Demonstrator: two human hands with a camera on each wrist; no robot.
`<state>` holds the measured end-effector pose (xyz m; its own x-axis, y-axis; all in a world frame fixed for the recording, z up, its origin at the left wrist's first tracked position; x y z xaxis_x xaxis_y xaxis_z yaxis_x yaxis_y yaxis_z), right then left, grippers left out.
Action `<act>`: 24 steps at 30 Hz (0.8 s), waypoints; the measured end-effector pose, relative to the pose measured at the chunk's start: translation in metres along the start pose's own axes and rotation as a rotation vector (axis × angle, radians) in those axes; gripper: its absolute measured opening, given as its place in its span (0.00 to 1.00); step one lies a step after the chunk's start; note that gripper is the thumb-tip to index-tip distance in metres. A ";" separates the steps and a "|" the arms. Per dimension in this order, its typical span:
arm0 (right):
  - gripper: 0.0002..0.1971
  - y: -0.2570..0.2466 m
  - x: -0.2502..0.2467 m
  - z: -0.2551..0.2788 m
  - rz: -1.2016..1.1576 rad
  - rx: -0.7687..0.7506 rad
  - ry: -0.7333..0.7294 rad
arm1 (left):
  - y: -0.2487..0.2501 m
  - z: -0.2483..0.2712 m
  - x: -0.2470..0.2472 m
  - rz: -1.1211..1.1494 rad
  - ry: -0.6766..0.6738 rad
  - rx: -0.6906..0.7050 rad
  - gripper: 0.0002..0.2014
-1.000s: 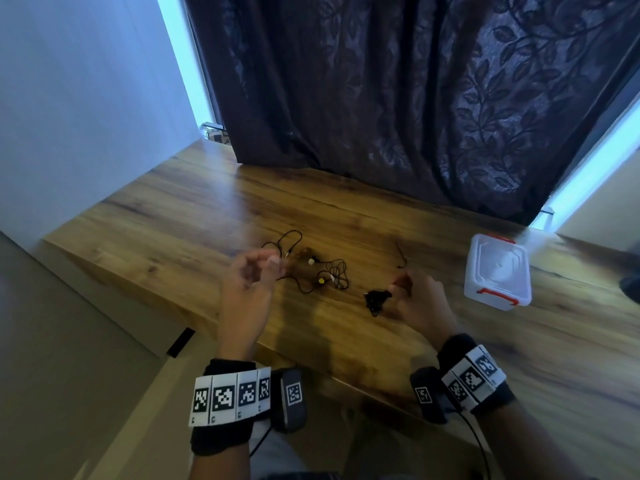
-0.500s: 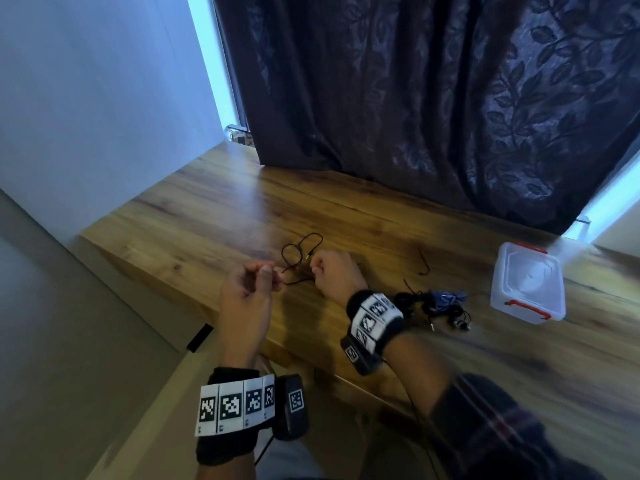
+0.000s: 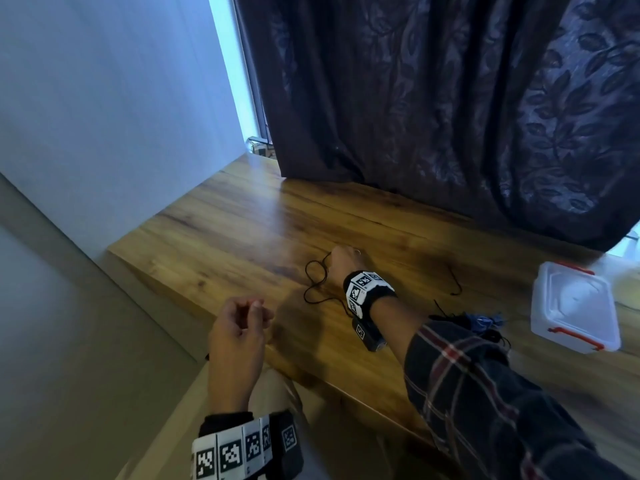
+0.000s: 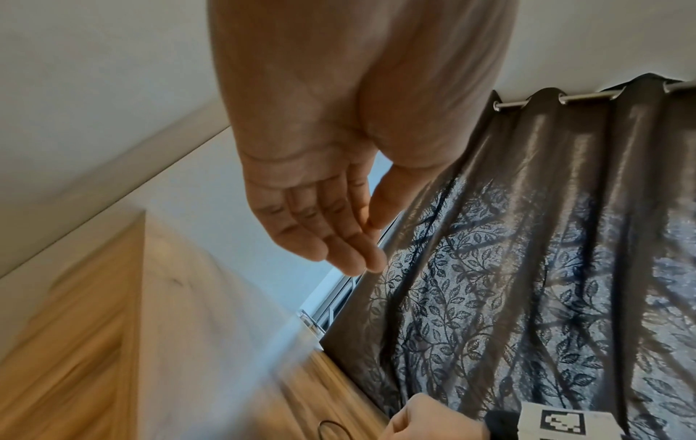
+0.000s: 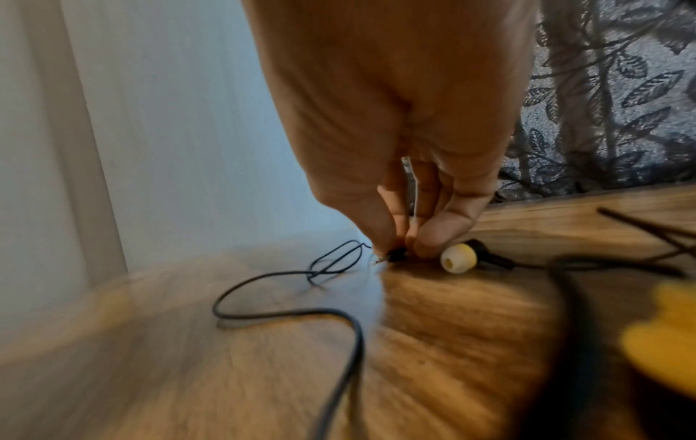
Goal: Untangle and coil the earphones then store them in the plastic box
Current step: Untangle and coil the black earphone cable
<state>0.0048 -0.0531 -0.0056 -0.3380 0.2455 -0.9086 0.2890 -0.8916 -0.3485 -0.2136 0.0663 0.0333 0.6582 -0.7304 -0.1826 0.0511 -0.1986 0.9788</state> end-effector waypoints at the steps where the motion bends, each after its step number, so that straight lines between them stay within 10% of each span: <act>1: 0.12 -0.001 -0.001 0.000 0.000 -0.001 -0.006 | 0.000 -0.001 -0.001 -0.019 -0.004 0.011 0.05; 9: 0.10 0.012 -0.022 0.012 -0.058 -0.116 0.068 | 0.016 -0.003 0.007 -0.038 -0.028 0.095 0.05; 17: 0.08 0.027 -0.091 0.090 -0.184 -0.490 0.513 | 0.059 0.011 0.034 -0.009 -0.037 0.236 0.06; 24: 0.09 0.020 -0.112 0.157 -0.688 -0.554 0.446 | 0.088 0.029 0.041 -0.028 -0.084 0.423 0.09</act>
<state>-0.0922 -0.1582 0.1250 -0.2540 0.8656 -0.4315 0.5728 -0.2249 -0.7883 -0.2038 0.0001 0.1094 0.5963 -0.7684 -0.2322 -0.2559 -0.4561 0.8523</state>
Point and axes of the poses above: each hand's wrist, its own z-axis away from the middle knuckle, its own x-axis out of the palm, y = z × x, the point moved 4 cm from there along -z, towards the middle knuckle, and after that the axes turned 2 degrees about z, right-handed, at the moved point
